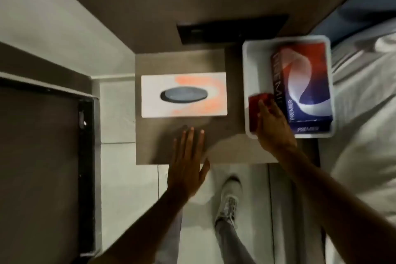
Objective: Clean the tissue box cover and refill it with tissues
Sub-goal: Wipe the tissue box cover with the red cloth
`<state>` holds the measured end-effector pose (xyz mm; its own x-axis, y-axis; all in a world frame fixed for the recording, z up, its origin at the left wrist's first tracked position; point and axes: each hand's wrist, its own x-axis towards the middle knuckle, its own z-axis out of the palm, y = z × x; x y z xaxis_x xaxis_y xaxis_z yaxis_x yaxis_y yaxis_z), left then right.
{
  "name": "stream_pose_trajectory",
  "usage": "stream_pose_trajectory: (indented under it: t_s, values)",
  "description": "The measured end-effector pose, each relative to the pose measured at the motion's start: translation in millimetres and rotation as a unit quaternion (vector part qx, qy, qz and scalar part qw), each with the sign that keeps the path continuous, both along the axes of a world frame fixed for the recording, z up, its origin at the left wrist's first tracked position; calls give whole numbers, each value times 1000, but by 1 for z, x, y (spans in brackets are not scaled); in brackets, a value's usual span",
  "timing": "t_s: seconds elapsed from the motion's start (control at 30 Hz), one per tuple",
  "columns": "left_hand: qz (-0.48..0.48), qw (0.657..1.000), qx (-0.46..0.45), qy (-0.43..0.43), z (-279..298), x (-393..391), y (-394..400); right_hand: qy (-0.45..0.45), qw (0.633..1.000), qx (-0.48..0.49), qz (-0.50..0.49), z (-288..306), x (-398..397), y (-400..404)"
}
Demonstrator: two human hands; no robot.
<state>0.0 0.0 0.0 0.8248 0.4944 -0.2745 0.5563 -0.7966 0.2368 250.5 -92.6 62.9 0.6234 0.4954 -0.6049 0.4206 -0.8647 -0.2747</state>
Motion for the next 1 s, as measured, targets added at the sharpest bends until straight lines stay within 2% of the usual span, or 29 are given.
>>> stream_pose_trajectory:
  t_s: [0.1,0.27,0.33,0.4,0.5,0.57,0.67,0.8,0.9,1.0]
  values:
    - [62,998,27,13,-39,-1,11,-47,997,17,-55,-33,-3,3]
    - [33,998,45,4,-70,-12,7,-126,991,2,-34,-45,-8,2]
    - [41,999,29,15,-62,-9,11,-128,991,-11,-43,-41,-4,9]
    - [34,999,-2,3,-43,-6,12,-141,987,27,-67,-32,-9,13]
    - [8,996,-40,-84,-8,-11,25,-176,965,104,-165,-10,-26,18]
    - [9,989,-23,-147,13,-13,46,-198,947,150,-203,4,-41,27]
    - [45,987,25,-155,34,0,95,-184,948,199,-166,11,-59,55]
    - [121,988,73,-59,29,29,168,-122,978,151,-75,-6,-74,98]
    - [123,992,36,7,7,35,194,-129,982,130,-46,-23,-78,107]
    - [138,990,-18,-11,-8,34,197,-140,977,156,-43,-35,-75,105]
